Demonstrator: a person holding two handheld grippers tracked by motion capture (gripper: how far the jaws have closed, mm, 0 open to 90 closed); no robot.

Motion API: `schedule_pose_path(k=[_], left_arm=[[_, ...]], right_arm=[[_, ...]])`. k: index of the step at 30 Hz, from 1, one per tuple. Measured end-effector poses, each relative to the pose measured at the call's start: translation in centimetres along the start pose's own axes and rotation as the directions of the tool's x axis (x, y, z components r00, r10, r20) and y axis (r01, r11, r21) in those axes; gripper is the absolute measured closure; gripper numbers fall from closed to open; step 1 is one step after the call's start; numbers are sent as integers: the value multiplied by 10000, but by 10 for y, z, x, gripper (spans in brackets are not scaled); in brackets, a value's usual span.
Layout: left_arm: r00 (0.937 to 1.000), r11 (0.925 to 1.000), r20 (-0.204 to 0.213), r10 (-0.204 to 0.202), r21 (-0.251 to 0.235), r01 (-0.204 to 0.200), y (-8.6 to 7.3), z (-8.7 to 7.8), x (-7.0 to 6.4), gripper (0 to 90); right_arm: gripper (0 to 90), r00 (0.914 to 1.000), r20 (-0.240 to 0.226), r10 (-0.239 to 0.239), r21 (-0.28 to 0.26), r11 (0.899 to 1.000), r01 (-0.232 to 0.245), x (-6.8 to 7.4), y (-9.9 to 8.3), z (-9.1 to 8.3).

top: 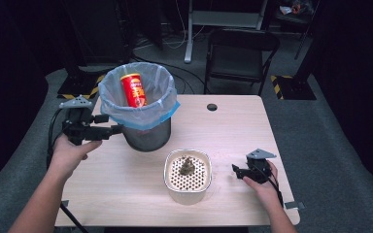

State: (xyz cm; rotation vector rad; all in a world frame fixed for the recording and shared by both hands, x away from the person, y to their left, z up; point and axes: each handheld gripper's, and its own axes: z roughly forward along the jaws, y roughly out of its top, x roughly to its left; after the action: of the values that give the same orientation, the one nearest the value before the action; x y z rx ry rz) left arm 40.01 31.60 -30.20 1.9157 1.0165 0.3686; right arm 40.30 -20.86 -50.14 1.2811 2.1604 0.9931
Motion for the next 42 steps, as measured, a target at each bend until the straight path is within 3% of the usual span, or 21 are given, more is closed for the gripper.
schedule_pose_path(k=[3,10,13,17,22,28,32,39,42], left_arm=[[9998,10000,-198,-88,37,89,-20,5,5,286],[9979,9998,-643,-119,-142,110,-49,14,10,320],[9979,9999,-634,-97,-108,90,-72,25,10,339],[9974,9998,-715,53,173,-41,-91,34,9,345],[9971,9991,-692,-323,263,342,-115,43,9,350],[9949,9974,-919,-421,545,473,-136,51,13,351],[9921,9963,-1232,-234,792,334,-149,58,15,349],[9863,9921,-1567,-511,1050,681,-173,69,24,343],[9864,9909,-1525,-620,1087,791,-182,73,29,334]], right_arm=[[273,10000,6,11,37,10000,-11,0,0,0],[273,10000,49,-33,6,10000,33,1,0,2],[273,10000,29,-88,18,10000,88,1,-1,2],[273,9999,-13,-122,93,9999,122,1,-1,2],[273,9998,5,-203,69,9998,203,1,-1,2],[273,10000,60,-71,81,9999,71,2,-2,3],[273,9997,-30,-253,129,9996,254,2,-2,3],[273,9995,33,-299,77,9995,299,3,-3,5],[273,9995,-23,-312,70,9995,313,3,-3,5]])
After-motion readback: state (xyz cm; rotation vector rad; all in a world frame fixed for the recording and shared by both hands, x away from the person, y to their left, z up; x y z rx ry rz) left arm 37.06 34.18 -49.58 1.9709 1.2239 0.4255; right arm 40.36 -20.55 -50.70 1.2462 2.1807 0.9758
